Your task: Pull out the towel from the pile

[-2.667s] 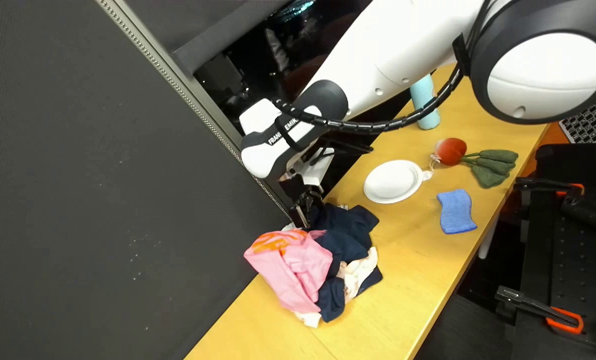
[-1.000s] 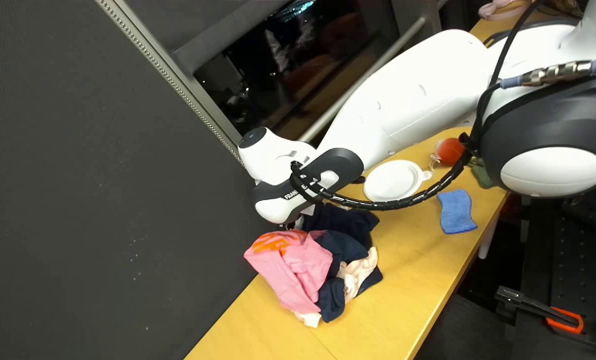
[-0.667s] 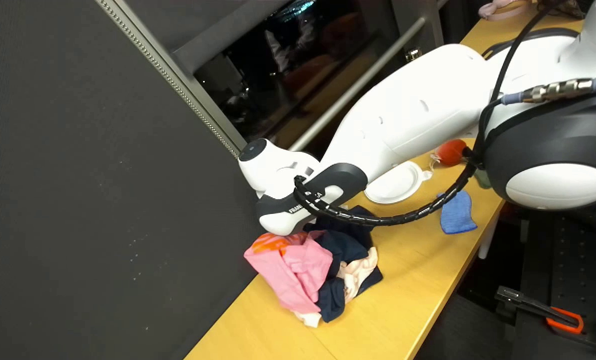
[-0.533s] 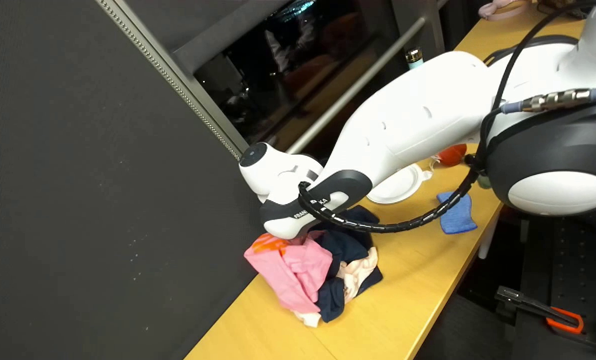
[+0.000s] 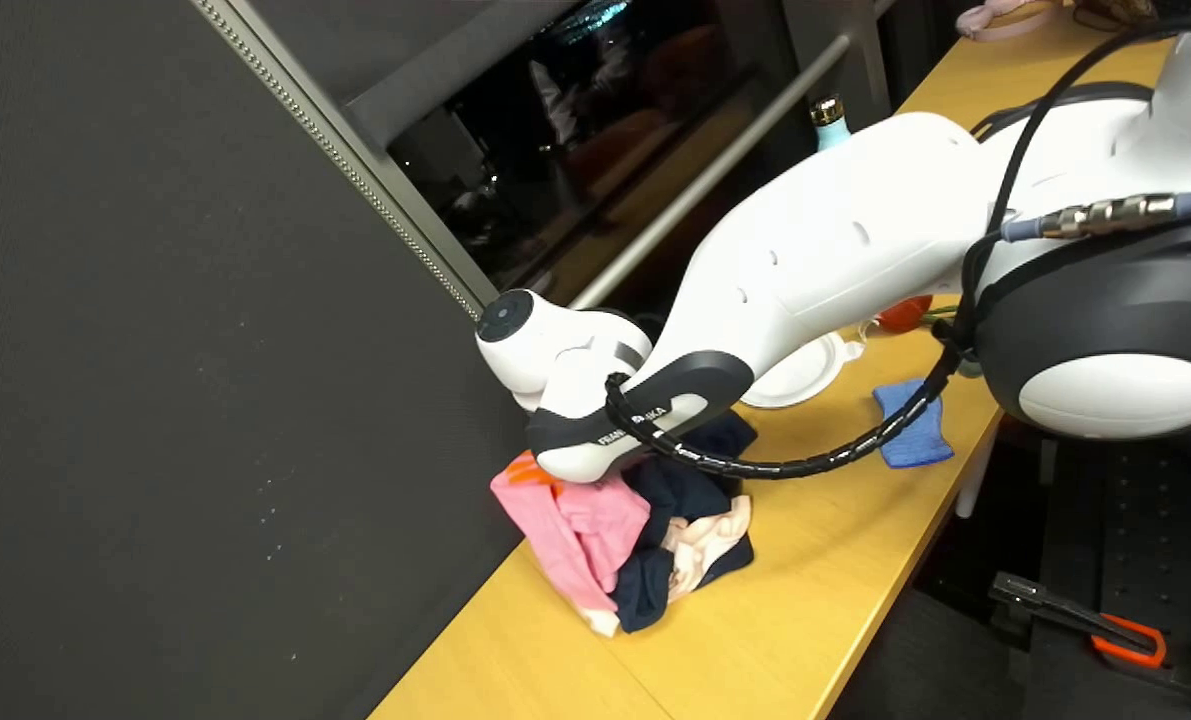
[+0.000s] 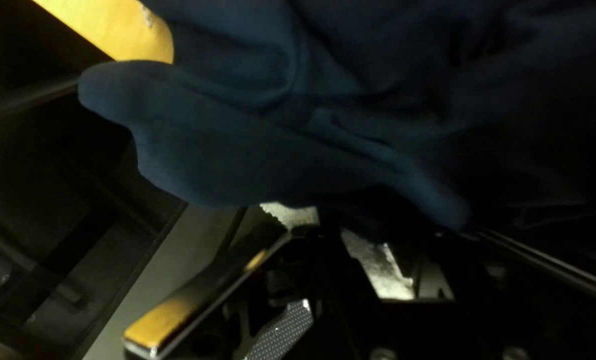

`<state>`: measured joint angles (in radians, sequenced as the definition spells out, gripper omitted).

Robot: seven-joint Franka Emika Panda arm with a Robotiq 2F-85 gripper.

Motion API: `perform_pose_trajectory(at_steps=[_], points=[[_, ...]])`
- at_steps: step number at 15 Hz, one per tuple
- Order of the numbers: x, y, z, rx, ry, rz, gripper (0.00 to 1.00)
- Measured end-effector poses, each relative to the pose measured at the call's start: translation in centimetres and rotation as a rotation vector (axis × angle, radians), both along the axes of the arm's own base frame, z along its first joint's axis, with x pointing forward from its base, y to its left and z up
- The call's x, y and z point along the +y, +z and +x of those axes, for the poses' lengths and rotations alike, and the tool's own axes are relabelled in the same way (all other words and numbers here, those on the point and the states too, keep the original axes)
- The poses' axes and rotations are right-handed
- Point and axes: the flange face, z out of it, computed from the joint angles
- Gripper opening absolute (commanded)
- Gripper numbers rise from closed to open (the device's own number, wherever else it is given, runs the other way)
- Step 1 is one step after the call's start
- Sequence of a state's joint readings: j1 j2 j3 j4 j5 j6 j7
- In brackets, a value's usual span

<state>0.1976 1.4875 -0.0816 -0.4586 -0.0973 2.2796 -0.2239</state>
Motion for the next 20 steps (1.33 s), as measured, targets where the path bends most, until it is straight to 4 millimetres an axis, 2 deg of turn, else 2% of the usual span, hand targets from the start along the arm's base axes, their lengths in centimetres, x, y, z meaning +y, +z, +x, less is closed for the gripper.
perform_pose_trajectory(at_steps=[2,3,6,11,14,16,20], points=[[0.1,0.5,0.1,-0.008,-0.002,0.005,0.00],[0.2,0.8,0.2,-0.011,-0.005,0.010,0.03],[0.7,2.1,0.3,-0.015,-0.013,0.047,0.03],[3.3,5.7,0.0,0.048,-0.008,0.208,0.03],[5.3,9.0,-0.3,0.091,0.027,0.303,0.03],[6.0,11.8,-0.4,0.099,0.044,0.339,0.03],[5.4,17.0,-0.4,0.099,0.060,0.409,0.03]])
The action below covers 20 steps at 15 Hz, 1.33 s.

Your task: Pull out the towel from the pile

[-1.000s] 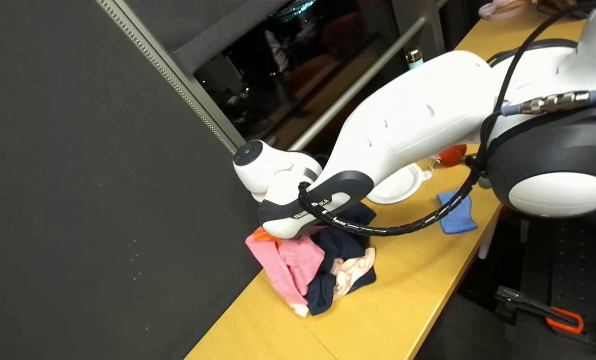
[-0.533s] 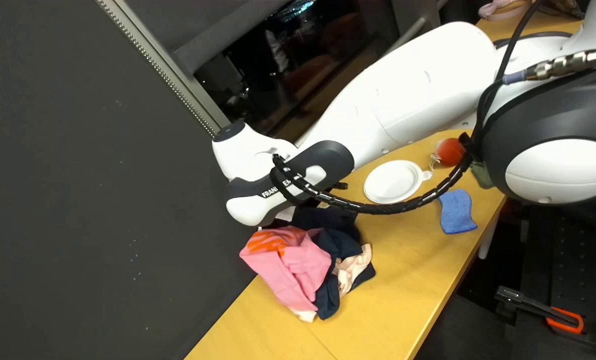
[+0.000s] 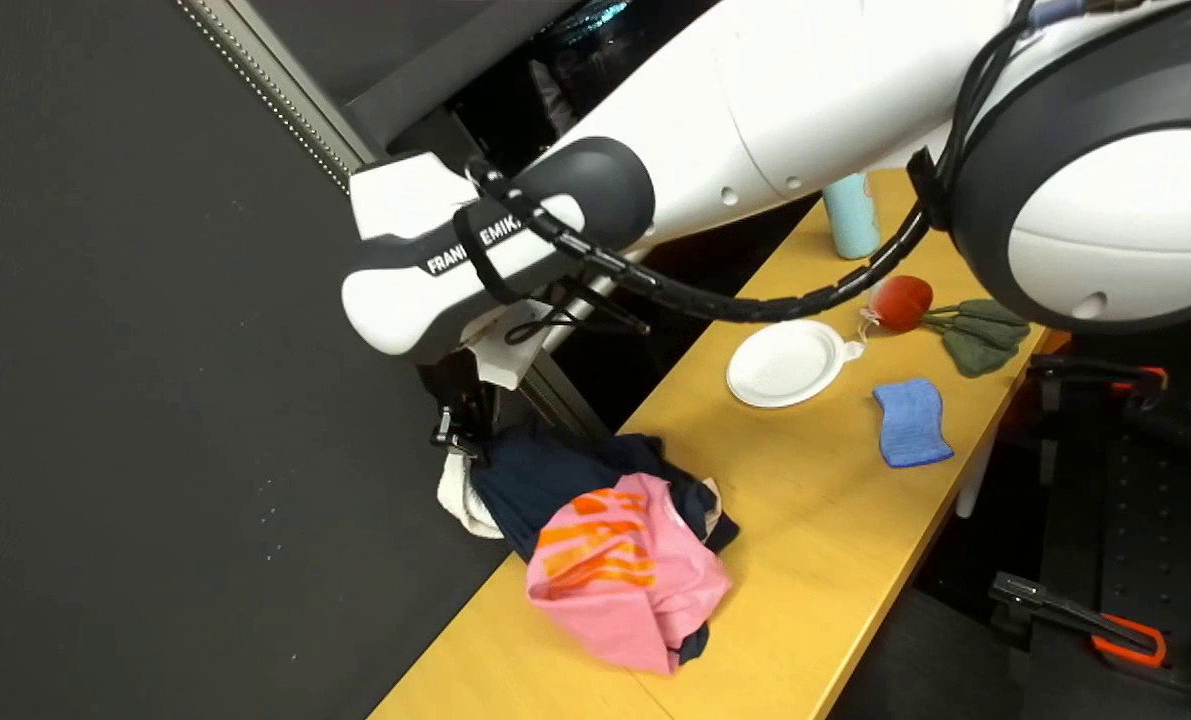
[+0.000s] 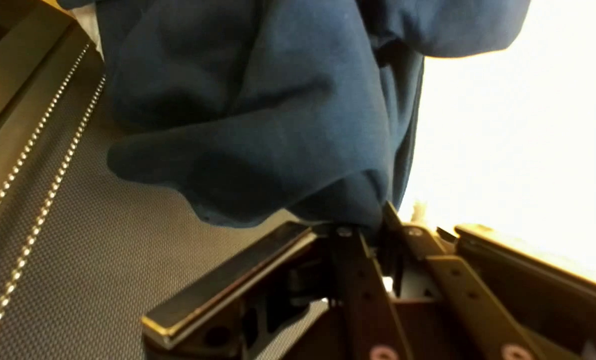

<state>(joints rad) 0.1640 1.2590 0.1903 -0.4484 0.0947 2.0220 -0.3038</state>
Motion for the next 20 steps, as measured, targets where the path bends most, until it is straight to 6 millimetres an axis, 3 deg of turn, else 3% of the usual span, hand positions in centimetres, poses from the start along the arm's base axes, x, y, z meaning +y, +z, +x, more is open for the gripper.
perform_pose_trajectory(at_steps=[3,5,13,14,15,16,20], points=[[-1.0,2.5,-0.1,0.023,0.046,0.117,0.03],[-1.2,2.5,-0.4,0.063,0.085,0.195,0.03],[0.9,-4.5,-3.7,0.369,0.212,0.236,0.03],[1.0,-5.0,-4.1,0.398,0.224,0.226,0.09],[1.1,-5.3,-4.4,0.421,0.232,0.216,0.38],[1.0,-5.6,-4.6,0.441,0.240,0.207,0.39],[0.5,-6.0,-5.3,0.499,0.236,0.144,0.66]])
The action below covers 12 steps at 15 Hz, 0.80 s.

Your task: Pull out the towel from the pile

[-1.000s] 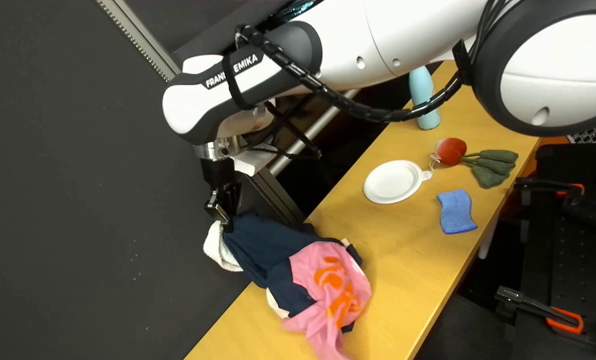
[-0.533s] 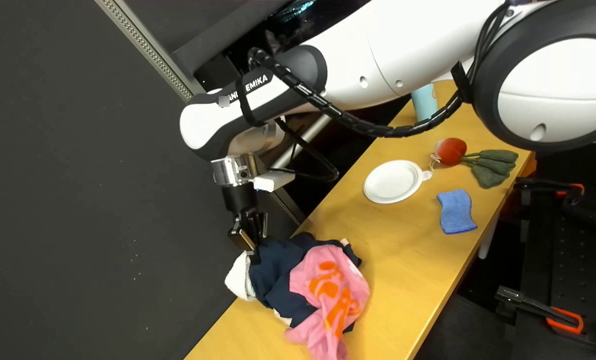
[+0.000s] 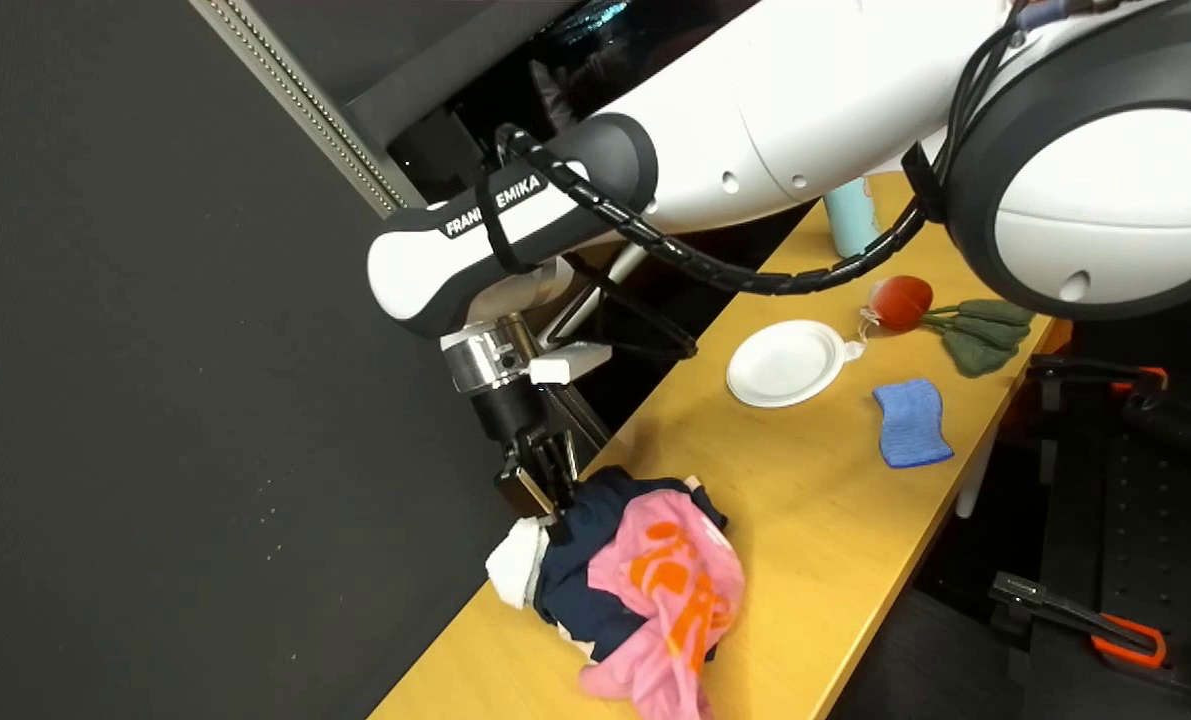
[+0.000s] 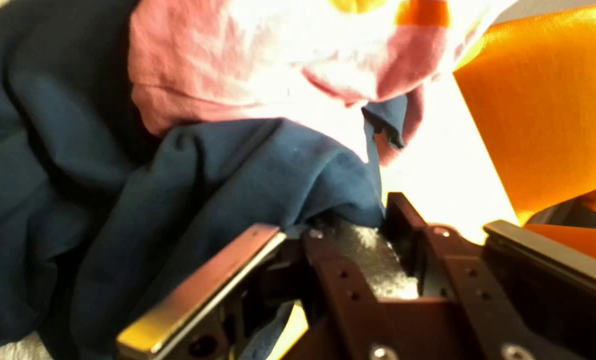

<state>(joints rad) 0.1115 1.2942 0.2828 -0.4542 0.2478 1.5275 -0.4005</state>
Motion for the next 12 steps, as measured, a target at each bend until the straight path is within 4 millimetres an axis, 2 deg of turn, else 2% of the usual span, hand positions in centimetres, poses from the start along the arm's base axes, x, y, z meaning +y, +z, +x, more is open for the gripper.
perform_pose_trajectory(at_steps=[5,12], points=[[-0.6,0.8,-0.4,-0.015,0.045,-0.177,0.99],[-0.9,4.7,0.2,-0.122,0.048,-0.303,1.00]])
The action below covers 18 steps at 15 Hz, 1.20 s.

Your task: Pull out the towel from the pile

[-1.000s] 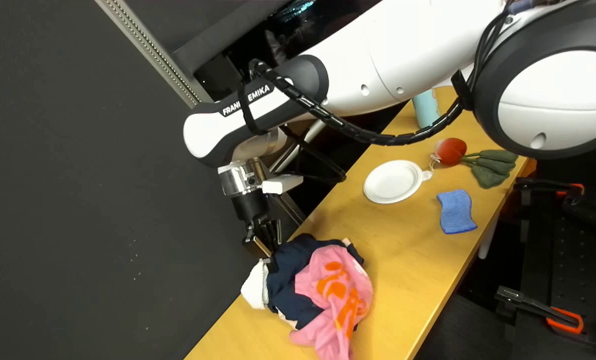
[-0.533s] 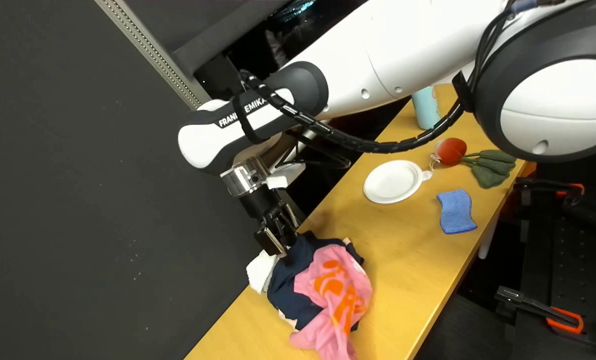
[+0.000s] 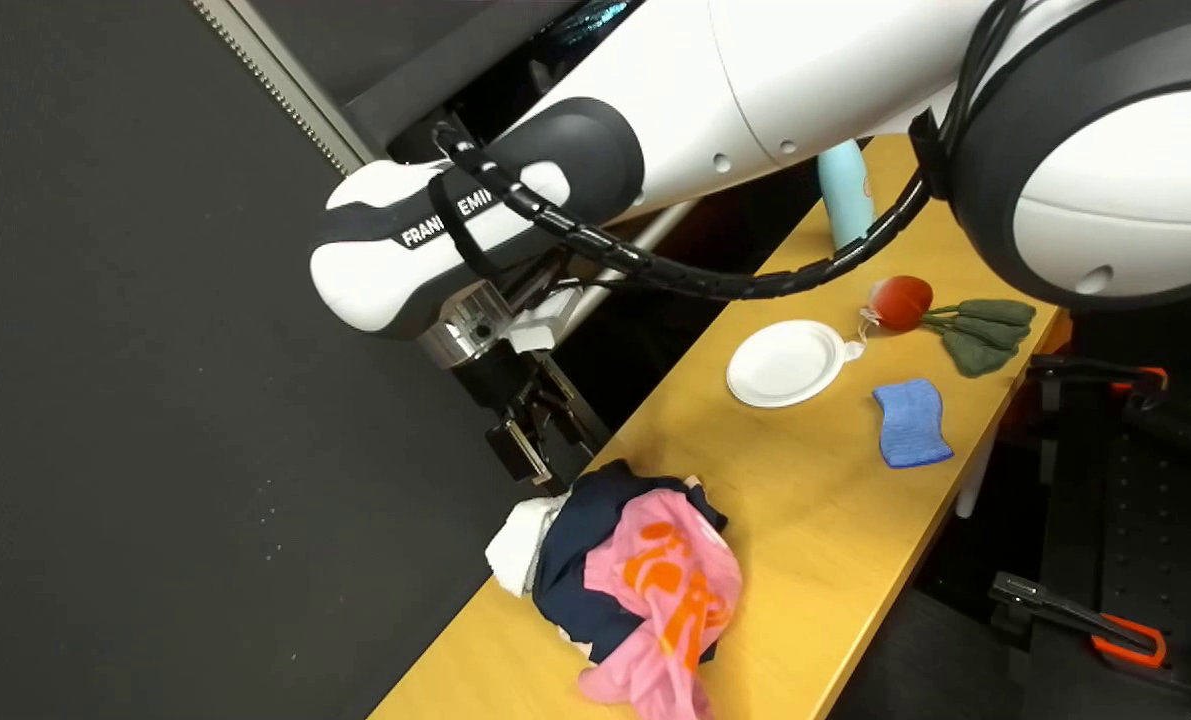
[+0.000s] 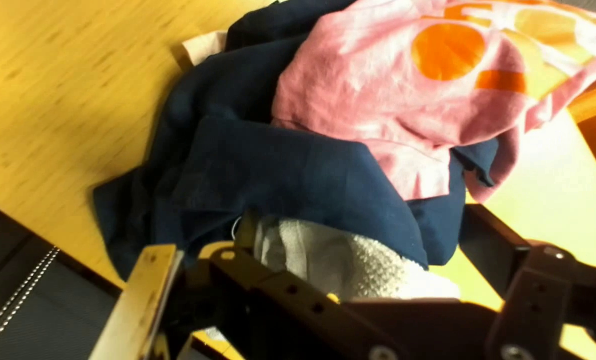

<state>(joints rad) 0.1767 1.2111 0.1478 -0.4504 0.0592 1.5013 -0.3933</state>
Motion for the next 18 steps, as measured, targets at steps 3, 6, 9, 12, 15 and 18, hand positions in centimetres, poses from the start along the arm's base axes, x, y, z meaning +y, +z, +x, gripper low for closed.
perform_pose_trajectory(at_steps=[3,6,9,12,15,18], points=[[-0.1,0.3,1.3,-0.108,-0.020,-0.001,1.00],[0.5,-0.3,2.3,-0.191,-0.033,0.018,1.00],[1.8,-0.7,2.6,-0.237,-0.029,0.031,1.00],[3.4,-0.1,2.4,-0.266,-0.013,0.041,1.00],[4.8,0.2,2.0,-0.269,0.001,0.044,1.00],[5.8,-0.1,1.6,-0.257,0.006,0.043,1.00]])
